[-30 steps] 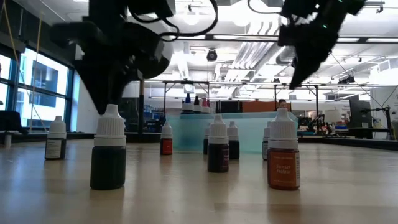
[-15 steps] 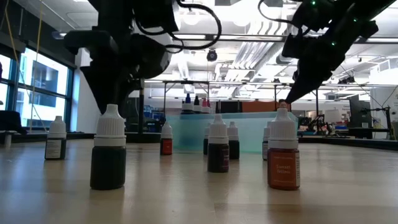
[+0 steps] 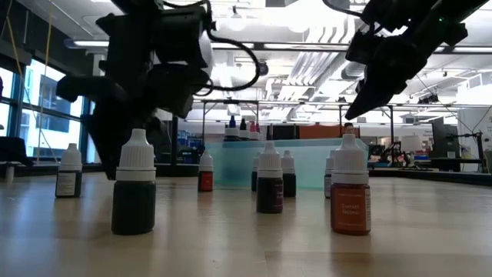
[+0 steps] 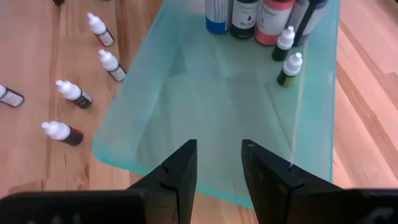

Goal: Pick & Place food coloring
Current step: Put the small blue food coloring bottle into the green container

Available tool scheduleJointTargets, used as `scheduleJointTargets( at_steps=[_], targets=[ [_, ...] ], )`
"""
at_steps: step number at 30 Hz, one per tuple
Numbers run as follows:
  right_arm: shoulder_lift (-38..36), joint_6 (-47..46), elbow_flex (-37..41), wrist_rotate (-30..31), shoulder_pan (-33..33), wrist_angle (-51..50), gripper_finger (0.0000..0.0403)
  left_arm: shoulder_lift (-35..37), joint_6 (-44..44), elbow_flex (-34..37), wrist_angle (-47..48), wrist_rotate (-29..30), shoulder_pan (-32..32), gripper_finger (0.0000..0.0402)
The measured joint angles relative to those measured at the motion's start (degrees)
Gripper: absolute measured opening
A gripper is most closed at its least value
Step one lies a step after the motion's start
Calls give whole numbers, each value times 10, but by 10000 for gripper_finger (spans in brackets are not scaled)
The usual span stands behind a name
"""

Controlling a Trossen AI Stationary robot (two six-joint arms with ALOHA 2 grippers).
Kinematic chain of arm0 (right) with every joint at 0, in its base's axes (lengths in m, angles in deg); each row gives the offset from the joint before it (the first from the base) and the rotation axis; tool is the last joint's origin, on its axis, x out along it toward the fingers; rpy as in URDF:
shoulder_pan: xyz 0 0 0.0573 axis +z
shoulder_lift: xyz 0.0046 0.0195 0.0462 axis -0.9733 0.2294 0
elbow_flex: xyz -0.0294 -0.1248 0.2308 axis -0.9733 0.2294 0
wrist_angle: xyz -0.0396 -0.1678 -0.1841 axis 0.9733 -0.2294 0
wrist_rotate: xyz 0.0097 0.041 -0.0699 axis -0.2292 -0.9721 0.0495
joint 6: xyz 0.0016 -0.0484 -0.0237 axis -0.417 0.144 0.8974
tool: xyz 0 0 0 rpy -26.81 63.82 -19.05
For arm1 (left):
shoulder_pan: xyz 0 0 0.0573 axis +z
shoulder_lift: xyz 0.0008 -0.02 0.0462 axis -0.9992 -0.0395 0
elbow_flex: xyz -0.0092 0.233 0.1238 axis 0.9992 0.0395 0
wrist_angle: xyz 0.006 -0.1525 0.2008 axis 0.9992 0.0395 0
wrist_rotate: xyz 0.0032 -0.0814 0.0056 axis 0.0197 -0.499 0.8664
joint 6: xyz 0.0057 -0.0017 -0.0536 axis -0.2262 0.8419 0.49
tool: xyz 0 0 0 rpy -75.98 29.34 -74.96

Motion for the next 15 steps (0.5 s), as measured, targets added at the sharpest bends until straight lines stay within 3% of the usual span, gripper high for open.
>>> scheduleJointTargets(
  at_steps=[15],
  targets=[
    [0,0,0,2,0,31,119,0,-2,10,-34,1,0,114]
  ],
)
